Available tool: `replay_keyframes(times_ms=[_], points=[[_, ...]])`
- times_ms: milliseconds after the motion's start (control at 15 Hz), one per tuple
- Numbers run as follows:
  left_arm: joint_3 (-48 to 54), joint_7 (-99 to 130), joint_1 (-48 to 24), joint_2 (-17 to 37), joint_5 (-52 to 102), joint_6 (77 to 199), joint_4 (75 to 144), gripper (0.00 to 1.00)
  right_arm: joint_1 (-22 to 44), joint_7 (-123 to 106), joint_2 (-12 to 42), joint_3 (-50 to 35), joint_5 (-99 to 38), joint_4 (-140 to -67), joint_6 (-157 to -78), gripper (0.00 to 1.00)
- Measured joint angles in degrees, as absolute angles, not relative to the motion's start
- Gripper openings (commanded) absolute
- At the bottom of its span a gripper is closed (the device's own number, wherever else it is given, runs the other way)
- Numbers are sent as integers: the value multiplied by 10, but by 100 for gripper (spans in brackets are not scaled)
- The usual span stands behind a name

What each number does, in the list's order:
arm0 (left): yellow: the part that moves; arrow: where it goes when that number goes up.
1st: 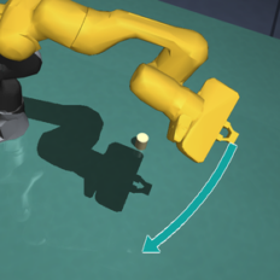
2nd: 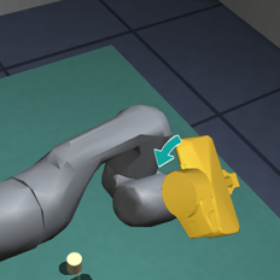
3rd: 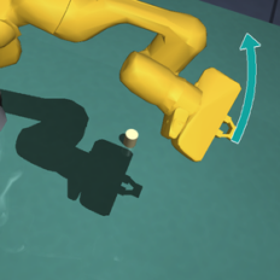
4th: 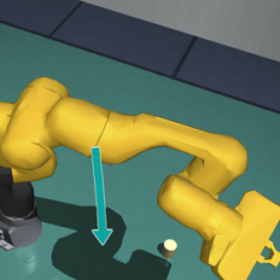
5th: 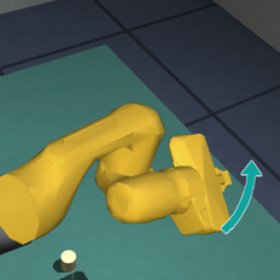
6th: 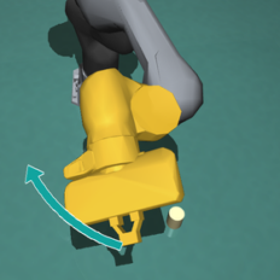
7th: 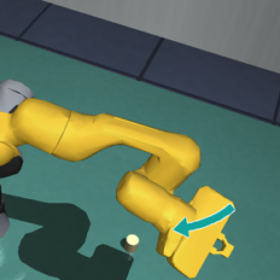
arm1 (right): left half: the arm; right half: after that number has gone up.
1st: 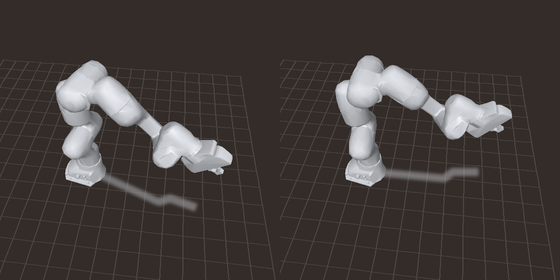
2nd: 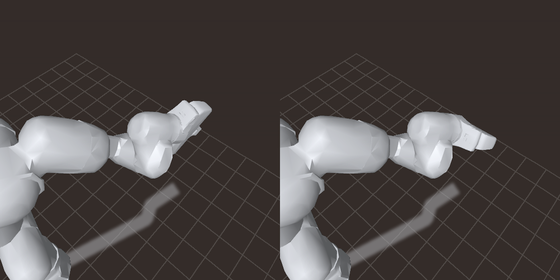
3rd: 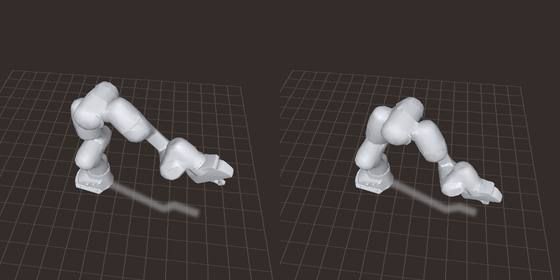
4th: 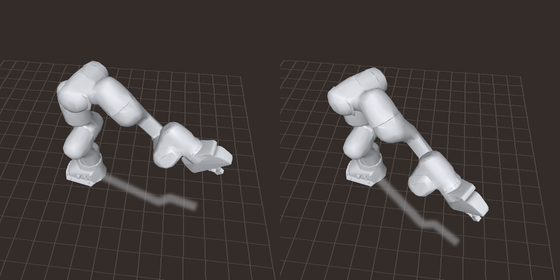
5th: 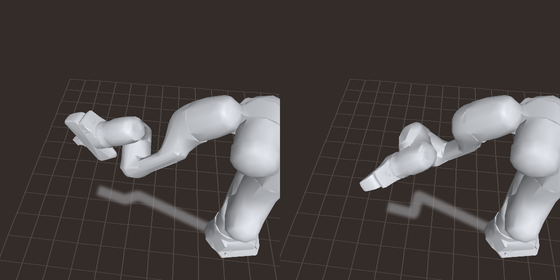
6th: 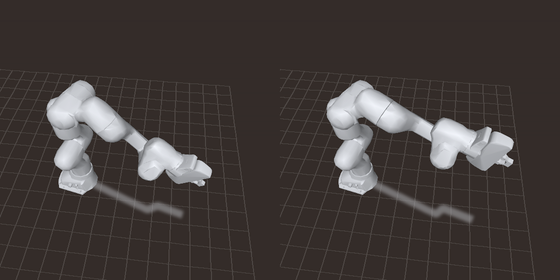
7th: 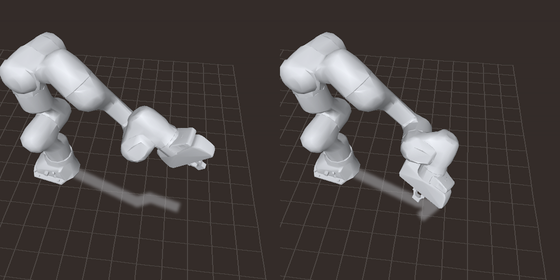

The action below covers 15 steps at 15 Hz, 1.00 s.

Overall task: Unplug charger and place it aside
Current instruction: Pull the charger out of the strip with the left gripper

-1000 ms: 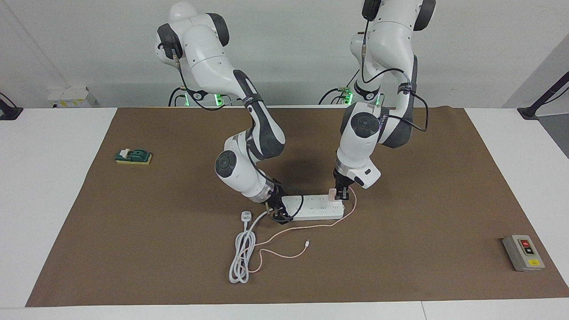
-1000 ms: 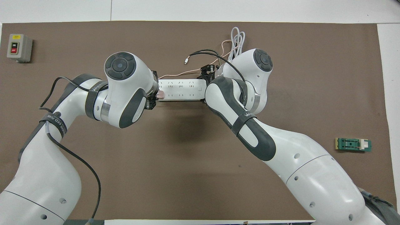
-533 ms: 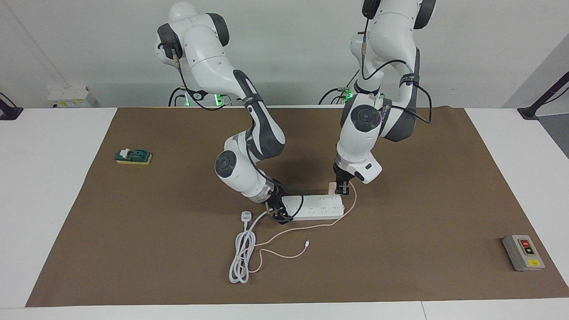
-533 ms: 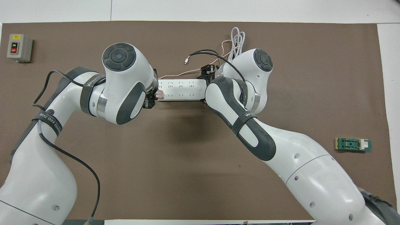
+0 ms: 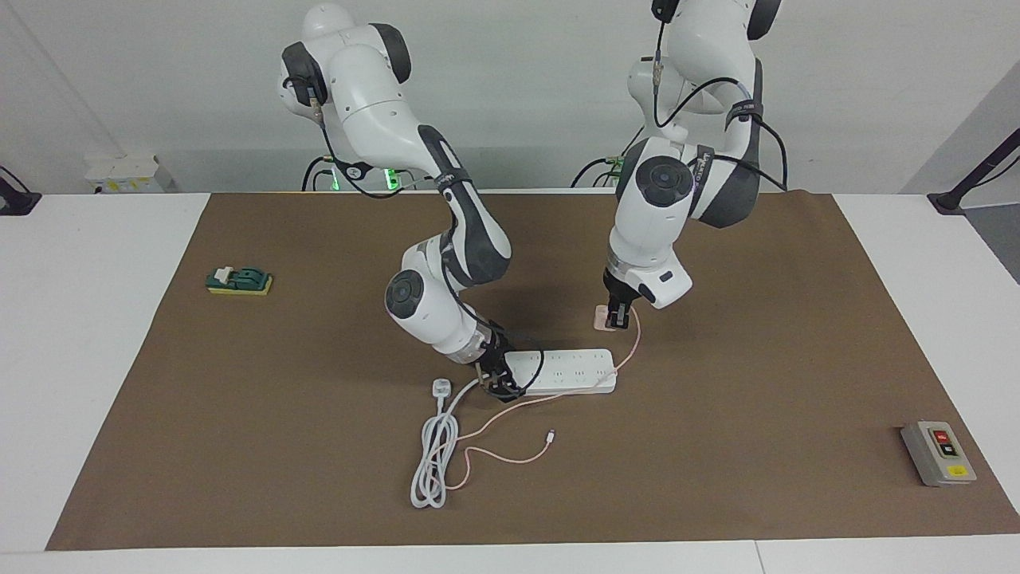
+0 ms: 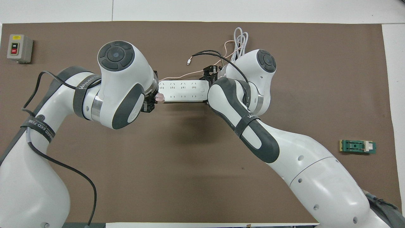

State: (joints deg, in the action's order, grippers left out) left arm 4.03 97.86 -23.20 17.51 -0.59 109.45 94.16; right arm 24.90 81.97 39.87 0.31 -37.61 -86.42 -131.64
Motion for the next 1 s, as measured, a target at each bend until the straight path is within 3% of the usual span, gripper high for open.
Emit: replay_keyframes(times_ms=[200,333,1000], points=[[37,910,-228,165,-6,1056,918,0,247,811,399,3,-388,-866,-1316,80],[34,855,-221,162,-6,1027,898,0,247,808,399,3,-391,-866,-1316,100],[31,561,-142,87,6,930,874,0,247,802,402,3,-391,-863,-1315,100]])
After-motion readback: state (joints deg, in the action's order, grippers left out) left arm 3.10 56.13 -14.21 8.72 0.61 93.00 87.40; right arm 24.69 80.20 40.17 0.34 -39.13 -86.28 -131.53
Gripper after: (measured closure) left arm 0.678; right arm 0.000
